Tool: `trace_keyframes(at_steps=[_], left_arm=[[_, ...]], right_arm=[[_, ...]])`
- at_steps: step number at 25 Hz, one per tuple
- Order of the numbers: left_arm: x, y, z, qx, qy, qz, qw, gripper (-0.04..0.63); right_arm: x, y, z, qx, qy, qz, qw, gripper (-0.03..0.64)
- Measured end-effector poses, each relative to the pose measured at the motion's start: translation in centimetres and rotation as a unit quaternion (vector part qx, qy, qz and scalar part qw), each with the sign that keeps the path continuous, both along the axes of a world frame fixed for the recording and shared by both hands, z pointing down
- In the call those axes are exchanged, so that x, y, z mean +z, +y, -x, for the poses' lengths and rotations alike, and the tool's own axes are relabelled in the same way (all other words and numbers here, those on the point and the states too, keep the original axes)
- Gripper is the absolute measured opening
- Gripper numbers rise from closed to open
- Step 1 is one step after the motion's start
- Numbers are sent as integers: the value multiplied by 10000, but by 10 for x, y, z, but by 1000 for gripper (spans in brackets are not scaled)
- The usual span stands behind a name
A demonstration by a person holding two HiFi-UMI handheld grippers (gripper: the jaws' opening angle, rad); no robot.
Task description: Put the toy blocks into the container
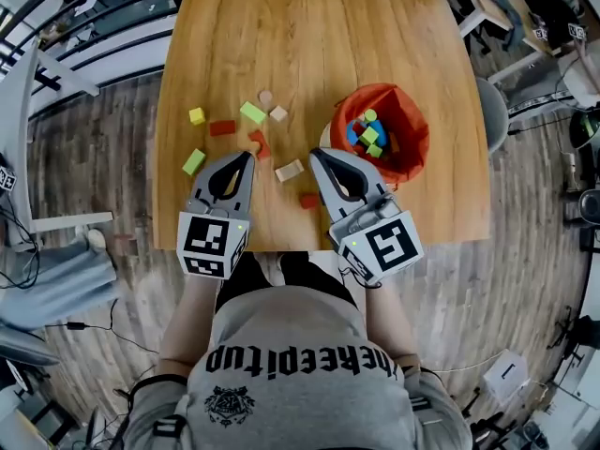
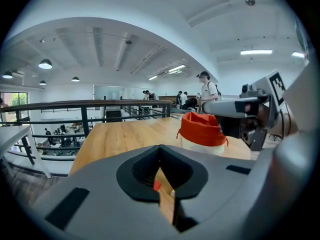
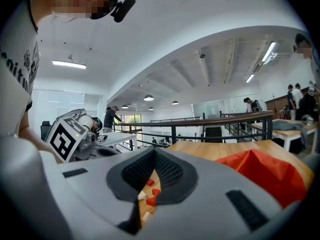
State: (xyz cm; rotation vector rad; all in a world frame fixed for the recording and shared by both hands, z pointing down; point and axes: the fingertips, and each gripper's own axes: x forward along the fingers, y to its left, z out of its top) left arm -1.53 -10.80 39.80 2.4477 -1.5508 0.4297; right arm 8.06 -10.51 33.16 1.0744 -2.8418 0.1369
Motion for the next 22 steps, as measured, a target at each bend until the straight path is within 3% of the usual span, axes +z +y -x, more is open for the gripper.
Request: trace_keyframes(at_steps=[12,22], left_arm=[[40,31,48,-601,-32,447,9972,15],[82,50,59,-581,-36,871,9945,15]], right_arm=[[10,-8,58,-722,53,122,9973,9],[25,-11,88,-1079,164,267,9937,9]])
